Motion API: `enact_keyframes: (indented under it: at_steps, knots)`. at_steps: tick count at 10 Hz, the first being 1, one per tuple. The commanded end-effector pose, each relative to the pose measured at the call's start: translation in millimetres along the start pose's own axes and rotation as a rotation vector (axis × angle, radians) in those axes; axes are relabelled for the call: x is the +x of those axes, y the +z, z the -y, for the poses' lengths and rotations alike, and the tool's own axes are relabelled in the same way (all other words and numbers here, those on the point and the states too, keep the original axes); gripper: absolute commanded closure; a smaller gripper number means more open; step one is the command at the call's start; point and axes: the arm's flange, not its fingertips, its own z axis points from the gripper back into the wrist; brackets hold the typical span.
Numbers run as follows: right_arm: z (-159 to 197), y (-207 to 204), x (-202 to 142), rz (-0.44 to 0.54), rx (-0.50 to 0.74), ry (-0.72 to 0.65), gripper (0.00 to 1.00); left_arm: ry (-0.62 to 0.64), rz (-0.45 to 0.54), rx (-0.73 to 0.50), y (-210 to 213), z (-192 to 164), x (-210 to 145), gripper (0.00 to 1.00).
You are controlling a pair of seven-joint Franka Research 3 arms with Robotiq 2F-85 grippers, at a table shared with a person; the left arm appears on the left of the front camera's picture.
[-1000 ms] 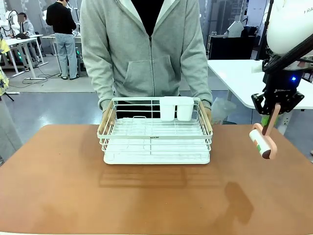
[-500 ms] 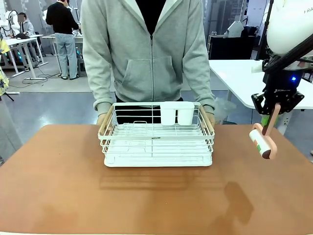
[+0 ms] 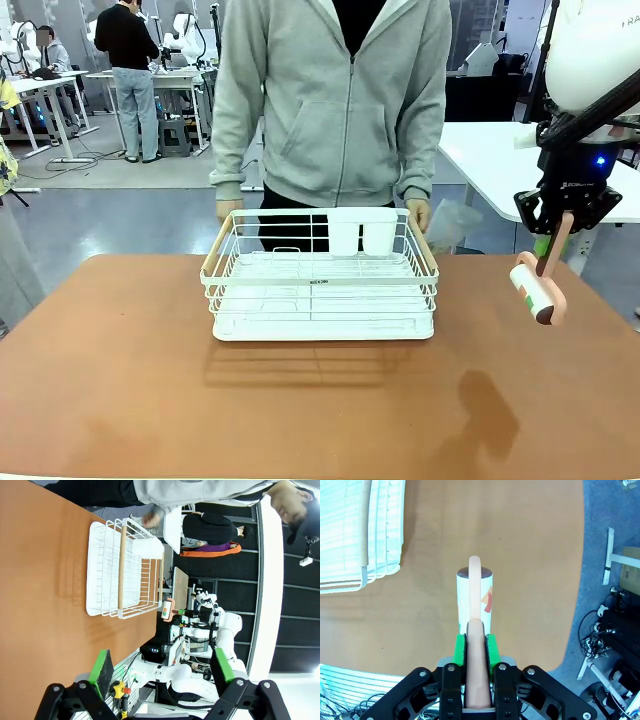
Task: Clean the table.
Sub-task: Place the Lint Roller down when the Dish drying rack is positioned in the middle of the table.
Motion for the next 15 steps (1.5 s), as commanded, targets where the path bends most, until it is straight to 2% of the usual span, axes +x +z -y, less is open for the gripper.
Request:
enact_keyframes:
  at_steps: [1, 14, 15]
  knots:
    - [-1, 3, -2, 0.001, -0.021, -0.024, 0.79, -0.011, -0.008, 0.003, 3, 0, -2, 0.00]
    - [0, 0, 0, 0.000, 0.000, 0.000, 0.79, -0.011, -0.008, 0.003, 3, 0, -2, 0.00]
    - [-5, 4, 10, 0.064, 0.091, -0.169, 0.79, -0.011, -0.008, 0.003, 3, 0, -2, 0.00]
